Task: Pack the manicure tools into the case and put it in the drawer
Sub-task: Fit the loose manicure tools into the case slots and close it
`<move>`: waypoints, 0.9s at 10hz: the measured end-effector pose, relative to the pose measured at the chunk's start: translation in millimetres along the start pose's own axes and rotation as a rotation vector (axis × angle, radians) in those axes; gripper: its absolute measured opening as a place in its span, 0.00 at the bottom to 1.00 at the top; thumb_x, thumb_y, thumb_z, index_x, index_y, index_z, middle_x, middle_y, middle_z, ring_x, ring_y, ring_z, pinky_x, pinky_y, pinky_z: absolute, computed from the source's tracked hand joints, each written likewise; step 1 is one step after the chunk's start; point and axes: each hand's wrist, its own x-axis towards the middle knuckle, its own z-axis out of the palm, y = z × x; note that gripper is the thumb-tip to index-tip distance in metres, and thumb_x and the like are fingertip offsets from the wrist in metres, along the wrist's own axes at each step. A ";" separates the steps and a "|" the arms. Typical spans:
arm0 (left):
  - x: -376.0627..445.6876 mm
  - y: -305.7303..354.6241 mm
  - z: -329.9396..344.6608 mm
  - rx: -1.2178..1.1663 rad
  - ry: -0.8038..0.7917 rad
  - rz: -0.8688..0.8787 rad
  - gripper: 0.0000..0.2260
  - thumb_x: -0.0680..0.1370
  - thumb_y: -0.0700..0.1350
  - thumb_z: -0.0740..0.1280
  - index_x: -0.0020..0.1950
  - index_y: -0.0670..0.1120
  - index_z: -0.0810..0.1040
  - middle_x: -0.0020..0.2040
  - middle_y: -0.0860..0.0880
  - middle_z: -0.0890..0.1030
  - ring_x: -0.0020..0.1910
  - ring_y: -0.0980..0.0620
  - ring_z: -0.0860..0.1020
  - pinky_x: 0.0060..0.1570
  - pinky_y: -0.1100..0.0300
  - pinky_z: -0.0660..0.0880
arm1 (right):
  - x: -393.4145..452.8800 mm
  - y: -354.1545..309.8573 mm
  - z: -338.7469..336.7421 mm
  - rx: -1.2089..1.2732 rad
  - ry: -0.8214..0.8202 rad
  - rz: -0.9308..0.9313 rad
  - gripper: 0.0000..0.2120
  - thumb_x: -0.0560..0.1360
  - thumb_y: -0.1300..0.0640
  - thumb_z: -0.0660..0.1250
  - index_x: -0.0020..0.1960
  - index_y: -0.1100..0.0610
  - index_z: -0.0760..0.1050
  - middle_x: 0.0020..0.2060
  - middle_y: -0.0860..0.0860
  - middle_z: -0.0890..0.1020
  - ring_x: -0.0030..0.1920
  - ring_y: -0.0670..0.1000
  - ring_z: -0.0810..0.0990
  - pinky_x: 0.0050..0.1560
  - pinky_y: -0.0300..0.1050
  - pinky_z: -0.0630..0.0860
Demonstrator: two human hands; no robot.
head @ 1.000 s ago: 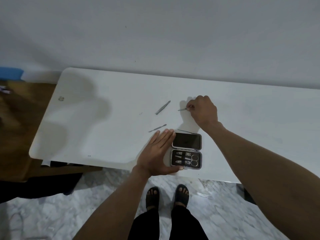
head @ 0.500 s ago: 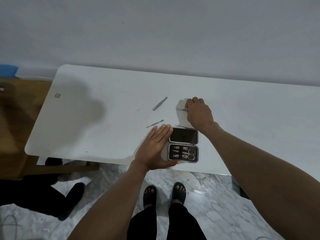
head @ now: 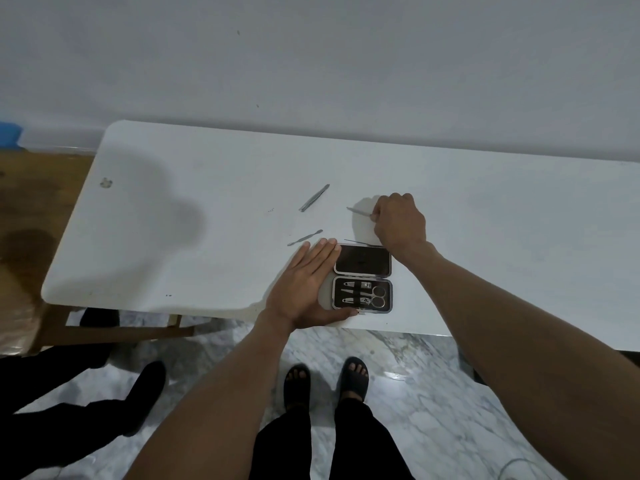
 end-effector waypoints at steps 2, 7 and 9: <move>0.1 0.7 0.9 -0.008 0.000 -0.003 0.52 0.72 0.76 0.63 0.82 0.39 0.61 0.83 0.44 0.60 0.83 0.50 0.54 0.82 0.46 0.51 | -1.9 -1.8 5.6 -0.125 -0.044 -0.029 0.13 0.76 0.63 0.61 0.60 0.62 0.70 0.57 0.59 0.76 0.59 0.60 0.71 0.49 0.52 0.72; -0.5 -0.3 1.8 0.013 -0.017 -0.013 0.53 0.72 0.78 0.60 0.83 0.40 0.59 0.84 0.46 0.58 0.84 0.51 0.52 0.82 0.48 0.49 | -11.5 15.7 -0.1 0.204 0.032 0.129 0.08 0.76 0.53 0.68 0.49 0.57 0.80 0.47 0.55 0.80 0.51 0.57 0.77 0.47 0.53 0.78; -0.4 0.6 1.2 0.012 -0.015 -0.013 0.53 0.72 0.78 0.60 0.83 0.40 0.59 0.84 0.46 0.59 0.84 0.51 0.53 0.82 0.47 0.51 | -10.9 9.0 -1.3 0.059 -0.033 0.085 0.08 0.78 0.58 0.63 0.54 0.60 0.77 0.49 0.57 0.79 0.56 0.58 0.74 0.46 0.52 0.76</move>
